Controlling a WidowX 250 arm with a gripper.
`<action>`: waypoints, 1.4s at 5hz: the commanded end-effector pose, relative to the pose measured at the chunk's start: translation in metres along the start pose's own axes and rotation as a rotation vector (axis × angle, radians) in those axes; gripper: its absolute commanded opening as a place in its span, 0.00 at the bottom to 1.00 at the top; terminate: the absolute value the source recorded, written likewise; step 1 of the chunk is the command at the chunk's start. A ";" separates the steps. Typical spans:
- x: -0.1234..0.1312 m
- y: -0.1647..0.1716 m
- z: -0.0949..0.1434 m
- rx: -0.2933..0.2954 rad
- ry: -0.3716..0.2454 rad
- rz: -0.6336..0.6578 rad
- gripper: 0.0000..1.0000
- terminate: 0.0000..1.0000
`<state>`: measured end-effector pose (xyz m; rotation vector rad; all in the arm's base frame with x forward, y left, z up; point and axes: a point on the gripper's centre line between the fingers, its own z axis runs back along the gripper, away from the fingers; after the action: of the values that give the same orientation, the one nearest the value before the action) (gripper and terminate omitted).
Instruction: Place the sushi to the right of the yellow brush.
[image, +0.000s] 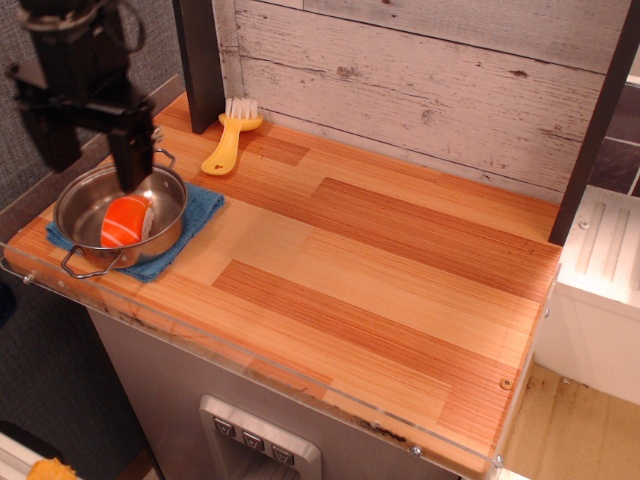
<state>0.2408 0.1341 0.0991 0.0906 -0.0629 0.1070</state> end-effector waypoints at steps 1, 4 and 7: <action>0.005 0.023 -0.026 0.036 -0.039 0.103 1.00 0.00; 0.012 0.021 -0.045 0.039 -0.033 0.123 1.00 0.00; 0.017 0.015 -0.034 0.050 -0.078 0.121 1.00 0.00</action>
<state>0.2559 0.1549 0.0520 0.1210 -0.0976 0.2331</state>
